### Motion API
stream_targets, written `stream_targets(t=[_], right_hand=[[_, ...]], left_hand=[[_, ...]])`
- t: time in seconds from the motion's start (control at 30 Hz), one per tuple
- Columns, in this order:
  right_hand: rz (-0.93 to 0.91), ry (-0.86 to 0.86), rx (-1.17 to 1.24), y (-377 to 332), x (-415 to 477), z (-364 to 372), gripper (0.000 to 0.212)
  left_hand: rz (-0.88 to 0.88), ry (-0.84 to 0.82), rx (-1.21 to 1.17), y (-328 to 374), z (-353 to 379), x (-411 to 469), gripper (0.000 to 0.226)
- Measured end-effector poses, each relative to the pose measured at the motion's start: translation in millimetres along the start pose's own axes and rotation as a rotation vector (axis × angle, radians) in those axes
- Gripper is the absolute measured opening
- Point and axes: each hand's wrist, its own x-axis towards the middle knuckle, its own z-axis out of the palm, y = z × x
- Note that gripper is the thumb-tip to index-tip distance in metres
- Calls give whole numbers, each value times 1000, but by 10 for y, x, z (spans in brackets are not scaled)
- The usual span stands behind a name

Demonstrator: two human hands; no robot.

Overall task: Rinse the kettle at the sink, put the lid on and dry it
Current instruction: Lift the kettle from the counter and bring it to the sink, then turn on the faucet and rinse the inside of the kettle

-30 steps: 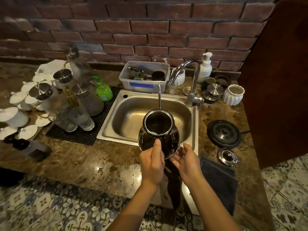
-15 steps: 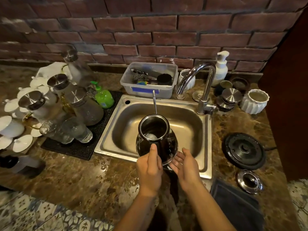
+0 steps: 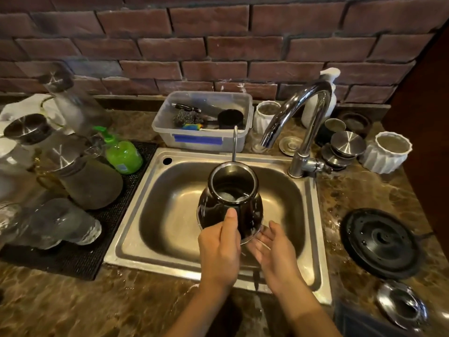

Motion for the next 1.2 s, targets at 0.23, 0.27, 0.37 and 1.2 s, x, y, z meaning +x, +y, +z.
stream_targets(t=[0.23,0.27,0.37,1.2], right_hand=[[-54,-70,-16,-198,305,-134,37],[-62,-84,-46,-236,331,-157,38],[-135,-43,-160,-418,447,-240,35],[-480,26,-850,-1995,1021,-680,31]], left_hand=[[24,-55,-14,-58,154,271,63],[28,-61,-16,-44,171,286,62],[18,-94,-13,-8,220,328,62],[-8,-155,44,339,246,506,64]])
